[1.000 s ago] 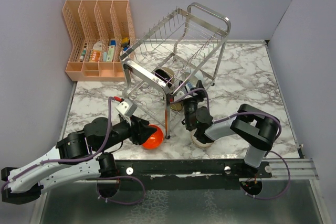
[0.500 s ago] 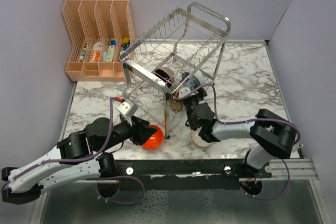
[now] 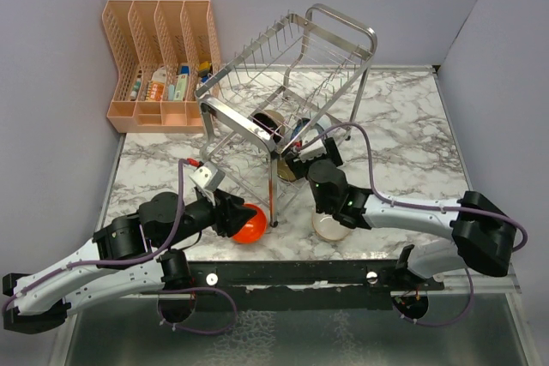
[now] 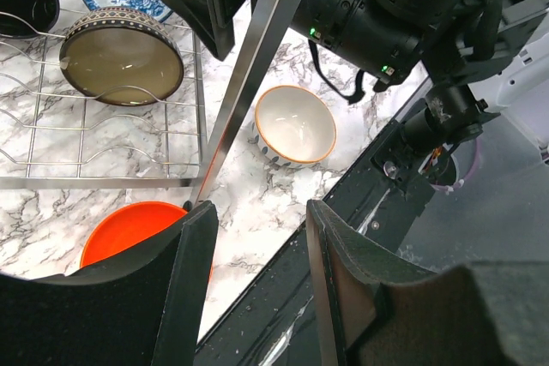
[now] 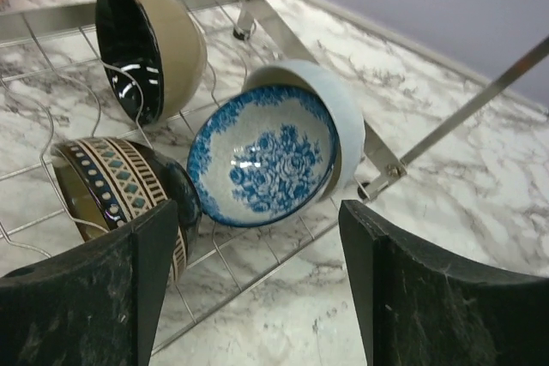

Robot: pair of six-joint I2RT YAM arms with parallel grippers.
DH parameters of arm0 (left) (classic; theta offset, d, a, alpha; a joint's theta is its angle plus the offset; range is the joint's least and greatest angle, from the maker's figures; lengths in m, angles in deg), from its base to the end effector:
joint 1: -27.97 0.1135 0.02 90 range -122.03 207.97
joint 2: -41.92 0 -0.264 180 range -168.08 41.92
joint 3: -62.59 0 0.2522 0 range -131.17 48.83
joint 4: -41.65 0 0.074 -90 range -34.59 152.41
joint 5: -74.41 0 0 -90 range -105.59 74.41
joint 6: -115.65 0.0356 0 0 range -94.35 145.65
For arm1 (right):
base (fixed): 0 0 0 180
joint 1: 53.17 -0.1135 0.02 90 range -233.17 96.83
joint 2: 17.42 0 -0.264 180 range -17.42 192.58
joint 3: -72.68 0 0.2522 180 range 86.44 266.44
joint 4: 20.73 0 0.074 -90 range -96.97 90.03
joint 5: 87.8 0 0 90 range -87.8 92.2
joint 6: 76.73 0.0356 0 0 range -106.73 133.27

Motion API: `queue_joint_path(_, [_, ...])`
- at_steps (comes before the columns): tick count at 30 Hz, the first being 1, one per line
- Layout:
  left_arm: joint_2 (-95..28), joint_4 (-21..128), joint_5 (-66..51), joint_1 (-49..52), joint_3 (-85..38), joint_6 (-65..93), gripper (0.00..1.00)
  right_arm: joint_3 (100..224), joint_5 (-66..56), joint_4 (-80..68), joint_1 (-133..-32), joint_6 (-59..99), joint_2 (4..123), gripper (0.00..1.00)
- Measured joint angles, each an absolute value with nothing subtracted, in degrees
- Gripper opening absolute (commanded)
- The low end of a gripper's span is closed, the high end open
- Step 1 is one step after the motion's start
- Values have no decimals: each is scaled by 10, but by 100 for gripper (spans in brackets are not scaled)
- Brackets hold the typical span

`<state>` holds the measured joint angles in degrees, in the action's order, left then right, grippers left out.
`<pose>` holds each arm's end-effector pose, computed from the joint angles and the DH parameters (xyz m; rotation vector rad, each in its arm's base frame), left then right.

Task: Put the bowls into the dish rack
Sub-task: Place the bowl in the dish rack.

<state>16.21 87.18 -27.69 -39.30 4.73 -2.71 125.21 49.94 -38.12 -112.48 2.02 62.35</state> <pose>0.0461 -0.0908 0.3371 0.4848 1.8520 -0.9810 0.1726 0.2392 0.2411 -0.4326 1.6306 -0.0973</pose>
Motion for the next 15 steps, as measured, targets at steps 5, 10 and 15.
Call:
queue_joint_path(5, [162,871,-277,-393,48,-27,49,1316,514,-140,-1115,191,602,70])
queue_joint_path(10, [164,869,-277,-393,54,-27,49,1367,494,38,-1055,369,600,68])
queue_joint_path(15, [166,869,-277,-393,56,-26,49,1369,464,63,-997,492,565,66])
